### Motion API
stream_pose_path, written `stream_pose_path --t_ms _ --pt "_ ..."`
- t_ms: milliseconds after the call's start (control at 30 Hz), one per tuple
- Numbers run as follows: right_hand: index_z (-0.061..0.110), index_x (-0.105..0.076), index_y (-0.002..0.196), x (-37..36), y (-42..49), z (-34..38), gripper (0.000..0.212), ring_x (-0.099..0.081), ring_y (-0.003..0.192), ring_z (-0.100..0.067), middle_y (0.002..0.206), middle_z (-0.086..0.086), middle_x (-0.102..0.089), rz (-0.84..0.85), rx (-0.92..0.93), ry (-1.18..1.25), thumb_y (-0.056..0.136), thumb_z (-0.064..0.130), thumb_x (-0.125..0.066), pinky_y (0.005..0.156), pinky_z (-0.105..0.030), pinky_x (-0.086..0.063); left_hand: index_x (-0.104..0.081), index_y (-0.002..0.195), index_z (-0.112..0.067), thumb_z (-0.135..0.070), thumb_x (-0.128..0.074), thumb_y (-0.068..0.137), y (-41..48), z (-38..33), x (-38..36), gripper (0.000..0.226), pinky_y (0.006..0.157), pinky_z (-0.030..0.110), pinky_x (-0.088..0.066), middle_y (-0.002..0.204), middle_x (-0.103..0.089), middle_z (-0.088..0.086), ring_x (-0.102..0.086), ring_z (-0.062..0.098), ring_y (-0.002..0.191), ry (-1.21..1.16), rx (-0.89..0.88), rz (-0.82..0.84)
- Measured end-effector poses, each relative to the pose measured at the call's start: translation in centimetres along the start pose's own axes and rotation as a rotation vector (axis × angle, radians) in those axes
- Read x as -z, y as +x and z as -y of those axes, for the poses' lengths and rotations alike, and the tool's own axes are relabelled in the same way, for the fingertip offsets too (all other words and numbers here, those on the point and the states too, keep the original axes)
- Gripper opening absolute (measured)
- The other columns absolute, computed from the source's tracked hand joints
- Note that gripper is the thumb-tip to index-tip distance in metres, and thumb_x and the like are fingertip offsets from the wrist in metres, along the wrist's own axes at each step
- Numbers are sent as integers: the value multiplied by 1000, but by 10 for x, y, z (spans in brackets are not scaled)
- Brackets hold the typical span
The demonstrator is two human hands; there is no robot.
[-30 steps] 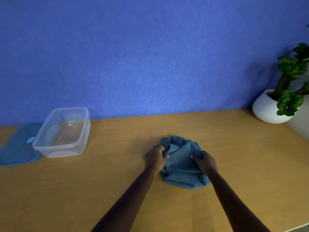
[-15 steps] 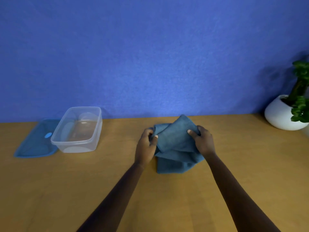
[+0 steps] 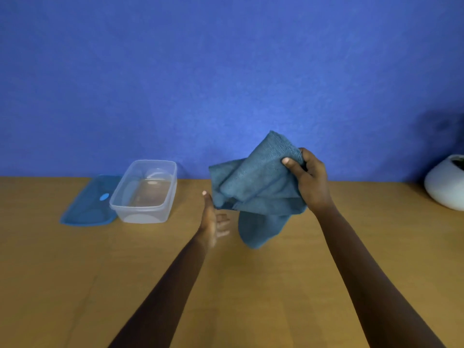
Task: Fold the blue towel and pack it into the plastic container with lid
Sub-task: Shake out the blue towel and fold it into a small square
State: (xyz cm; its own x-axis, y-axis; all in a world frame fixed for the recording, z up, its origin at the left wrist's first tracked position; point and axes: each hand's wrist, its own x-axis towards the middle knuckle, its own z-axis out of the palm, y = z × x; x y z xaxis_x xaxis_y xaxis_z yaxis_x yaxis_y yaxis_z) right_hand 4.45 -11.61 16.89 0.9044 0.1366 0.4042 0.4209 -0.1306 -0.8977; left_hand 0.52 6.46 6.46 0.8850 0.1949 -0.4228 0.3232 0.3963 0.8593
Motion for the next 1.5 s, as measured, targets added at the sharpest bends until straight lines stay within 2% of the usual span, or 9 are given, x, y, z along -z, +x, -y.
stream_pose_path --t_ms 133,300,567,833,900,1033,1133,1300,1500 --pt "20 -52 69 -3 1 6 26 -51 54 6 64 6 -51 90 33 42 91 6 -56 54 -8 -45 -55 120 -5 -73 -27 84 -5 -9 14 82 97 54 -45 122 -59 21 -55 39 116 -290 234 186" --pt "22 -56 73 0 -5 0 24 -56 59 8 69 4 -57 174 38 1 90 4 -57 58 -7 -47 -59 85 -14 -30 -33 98 -12 -27 15 33 65 31 -53 86 -61 4 -61 18 76 -247 28 110" --pt "26 -60 76 7 -19 -36 22 -56 68 4 74 8 -61 245 -116 -233 84 6 -64 66 -10 -45 -60 82 -12 -19 -36 99 -4 -59 17 29 72 25 -45 82 -60 5 -57 15 79 -75 -201 89" --pt "9 -67 105 5 -23 -58 22 -57 102 -9 104 5 -63 295 -186 -352 86 -1 -61 76 -5 -41 -59 112 3 -14 -47 96 -8 -73 4 26 76 16 -51 91 -65 7 -62 15 86 384 -403 108" --pt "11 -64 111 2 -18 -49 26 -56 106 -11 111 2 -63 281 -153 -347 86 2 -62 76 -5 -41 -62 102 -2 -13 -49 95 -12 -77 0 19 63 3 -50 81 -64 -2 -60 7 78 507 -426 166" --pt "22 -50 130 -7 -8 -20 50 -50 115 -11 122 8 -49 326 -32 -327 85 4 -64 85 -5 -40 -62 82 -11 -18 -57 91 -17 -90 -8 13 74 25 -48 74 -62 0 -59 13 76 850 -473 231" --pt "28 -38 140 -15 -1 4 68 -36 120 2 129 14 -35 444 111 -412 83 0 -63 89 5 -31 -58 66 -15 -19 -60 88 -29 -104 -17 22 66 22 -41 64 -55 -1 -52 10 63 1109 -452 365" --pt "19 -43 138 -22 13 24 68 -30 125 0 144 0 -36 702 141 -548 78 -3 -66 92 0 -28 -51 54 -18 -18 -68 83 -42 -126 -31 33 43 11 -30 47 -36 -9 -42 -2 38 1397 -523 419" --pt "18 -62 111 -18 18 23 38 -50 106 -4 112 12 -56 693 12 -579 76 24 -76 84 -11 -34 -64 67 -20 -19 -71 80 -54 -141 -30 15 40 6 -30 42 -50 -14 -43 -7 34 1410 -583 456"
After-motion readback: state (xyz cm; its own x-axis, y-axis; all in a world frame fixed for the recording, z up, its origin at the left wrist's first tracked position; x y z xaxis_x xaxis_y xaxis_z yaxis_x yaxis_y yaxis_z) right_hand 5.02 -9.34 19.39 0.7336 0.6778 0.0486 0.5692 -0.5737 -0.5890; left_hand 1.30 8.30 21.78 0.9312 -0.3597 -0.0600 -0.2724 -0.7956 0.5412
